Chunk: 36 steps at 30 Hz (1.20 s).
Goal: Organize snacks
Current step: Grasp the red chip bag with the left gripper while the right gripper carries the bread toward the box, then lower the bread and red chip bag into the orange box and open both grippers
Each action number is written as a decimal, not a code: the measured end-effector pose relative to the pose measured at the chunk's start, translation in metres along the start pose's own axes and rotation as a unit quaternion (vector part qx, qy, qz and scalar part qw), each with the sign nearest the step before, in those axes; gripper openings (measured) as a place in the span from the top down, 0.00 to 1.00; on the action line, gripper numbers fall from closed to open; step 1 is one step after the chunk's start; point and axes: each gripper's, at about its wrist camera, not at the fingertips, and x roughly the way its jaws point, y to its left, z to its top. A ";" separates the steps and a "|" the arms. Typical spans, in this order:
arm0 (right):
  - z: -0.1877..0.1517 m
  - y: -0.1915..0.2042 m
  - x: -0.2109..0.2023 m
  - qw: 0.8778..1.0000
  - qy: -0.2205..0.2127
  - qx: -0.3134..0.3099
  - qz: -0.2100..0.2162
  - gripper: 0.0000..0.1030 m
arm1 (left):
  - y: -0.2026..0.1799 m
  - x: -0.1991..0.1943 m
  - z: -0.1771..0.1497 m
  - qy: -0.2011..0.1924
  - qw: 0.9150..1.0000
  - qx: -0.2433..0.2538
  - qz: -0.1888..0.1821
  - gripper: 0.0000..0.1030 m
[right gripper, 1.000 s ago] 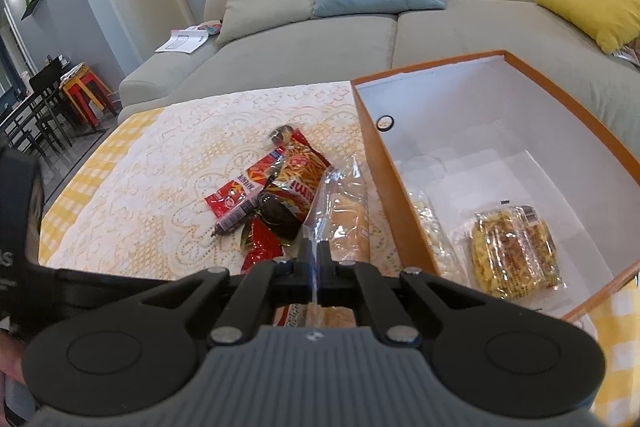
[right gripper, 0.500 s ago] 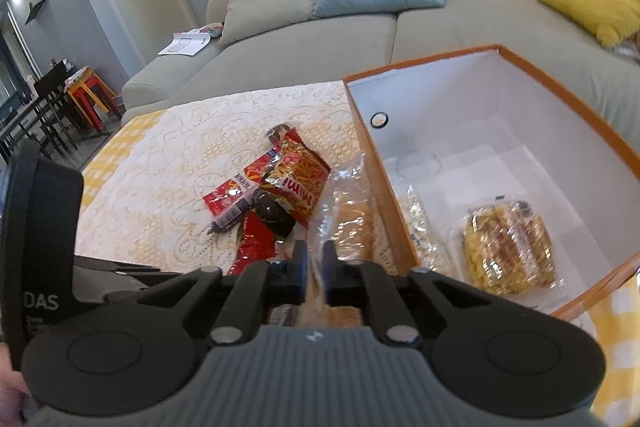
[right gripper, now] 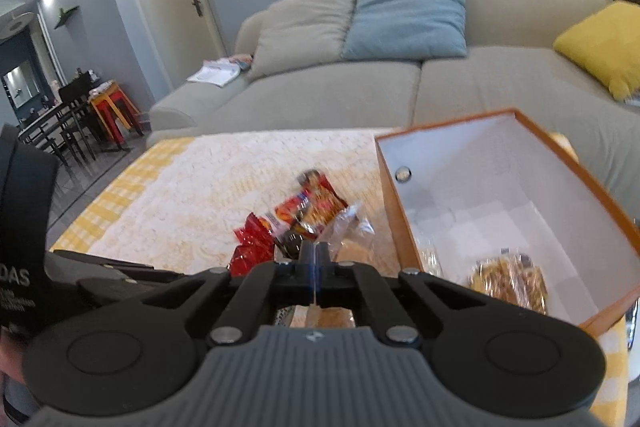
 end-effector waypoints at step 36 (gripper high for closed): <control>0.081 -0.125 0.038 0.992 -0.040 0.037 -0.115 1.00 | -0.126 0.085 0.105 0.034 0.991 0.118 -0.059 0.72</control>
